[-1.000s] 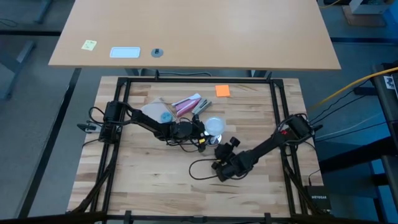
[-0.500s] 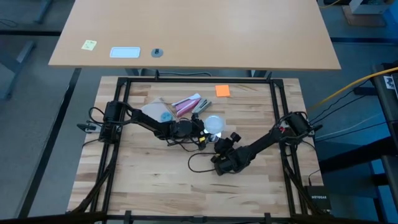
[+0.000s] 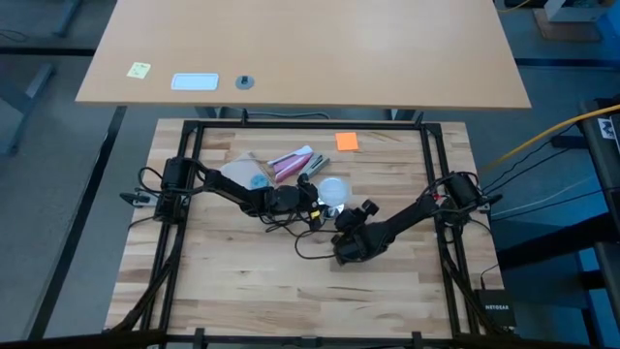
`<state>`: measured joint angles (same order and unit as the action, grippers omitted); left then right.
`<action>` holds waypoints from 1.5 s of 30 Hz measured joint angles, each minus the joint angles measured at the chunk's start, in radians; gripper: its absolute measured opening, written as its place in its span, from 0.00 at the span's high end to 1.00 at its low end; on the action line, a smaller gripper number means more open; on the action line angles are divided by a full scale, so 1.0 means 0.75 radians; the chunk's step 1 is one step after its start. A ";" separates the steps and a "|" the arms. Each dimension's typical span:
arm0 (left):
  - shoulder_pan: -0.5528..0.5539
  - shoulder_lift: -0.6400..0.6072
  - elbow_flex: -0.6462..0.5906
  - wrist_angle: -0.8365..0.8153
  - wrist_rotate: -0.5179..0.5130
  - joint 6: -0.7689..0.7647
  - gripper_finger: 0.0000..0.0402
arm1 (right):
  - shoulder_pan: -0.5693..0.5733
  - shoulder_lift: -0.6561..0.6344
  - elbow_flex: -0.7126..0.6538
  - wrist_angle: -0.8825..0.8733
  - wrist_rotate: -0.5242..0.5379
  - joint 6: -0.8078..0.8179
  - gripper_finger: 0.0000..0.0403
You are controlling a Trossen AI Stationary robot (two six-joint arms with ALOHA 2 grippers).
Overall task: Screw lightbulb
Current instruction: Insert the white lightbulb into the silver desk lamp
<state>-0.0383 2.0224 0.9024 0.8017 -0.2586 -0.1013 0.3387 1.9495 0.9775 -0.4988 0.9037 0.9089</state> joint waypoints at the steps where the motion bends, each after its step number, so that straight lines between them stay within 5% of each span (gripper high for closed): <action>1: 0.000 0.000 0.000 0.000 0.000 0.000 0.63 | 0.000 0.000 0.000 -0.013 0.010 0.001 0.66; 15: -0.001 0.001 0.001 0.002 0.040 -0.021 0.63 | 0.051 -0.129 0.010 -0.127 0.002 -0.002 0.66; 22: 0.007 0.001 0.001 0.002 0.029 -0.029 0.63 | 0.170 -0.155 0.038 0.077 -0.010 -0.034 0.66; 31: 0.007 0.001 0.001 0.002 0.026 -0.030 0.63 | 0.162 -0.002 0.033 0.293 -0.038 -0.113 0.66; 45: 0.008 0.000 0.002 -0.019 0.049 -0.013 0.63 | 0.085 0.053 0.041 0.180 -0.032 0.043 0.66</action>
<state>-0.0326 2.0221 0.9039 0.7871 -0.2217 -0.1109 0.4026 1.9893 1.0080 -0.3639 0.8794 0.9411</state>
